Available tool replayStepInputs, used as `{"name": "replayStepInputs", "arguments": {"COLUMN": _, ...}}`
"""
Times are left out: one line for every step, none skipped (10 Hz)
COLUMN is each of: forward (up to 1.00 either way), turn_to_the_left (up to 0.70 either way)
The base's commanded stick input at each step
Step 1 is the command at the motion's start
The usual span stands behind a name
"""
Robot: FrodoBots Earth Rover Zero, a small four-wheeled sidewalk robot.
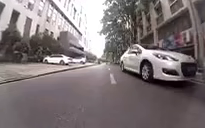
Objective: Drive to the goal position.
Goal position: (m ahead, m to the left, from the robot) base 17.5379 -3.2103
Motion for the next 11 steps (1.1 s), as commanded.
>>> {"name": "replayStepInputs", "arguments": {"forward": 0.7, "turn_to_the_left": 0.0}}
{"name": "replayStepInputs", "arguments": {"forward": 0.7, "turn_to_the_left": 0.02}}
{"name": "replayStepInputs", "arguments": {"forward": 0.7, "turn_to_the_left": 0.09}}
{"name": "replayStepInputs", "arguments": {"forward": 0.7, "turn_to_the_left": 0.13}}
{"name": "replayStepInputs", "arguments": {"forward": 0.7, "turn_to_the_left": 0.11}}
{"name": "replayStepInputs", "arguments": {"forward": 0.7, "turn_to_the_left": 0.08}}
{"name": "replayStepInputs", "arguments": {"forward": 0.7, "turn_to_the_left": 0.0}}
{"name": "replayStepInputs", "arguments": {"forward": 0.7, "turn_to_the_left": 0.0}}
{"name": "replayStepInputs", "arguments": {"forward": 0.7, "turn_to_the_left": 0.0}}
{"name": "replayStepInputs", "arguments": {"forward": 0.7, "turn_to_the_left": 0.0}}
{"name": "replayStepInputs", "arguments": {"forward": 0.7, "turn_to_the_left": 0.0}}
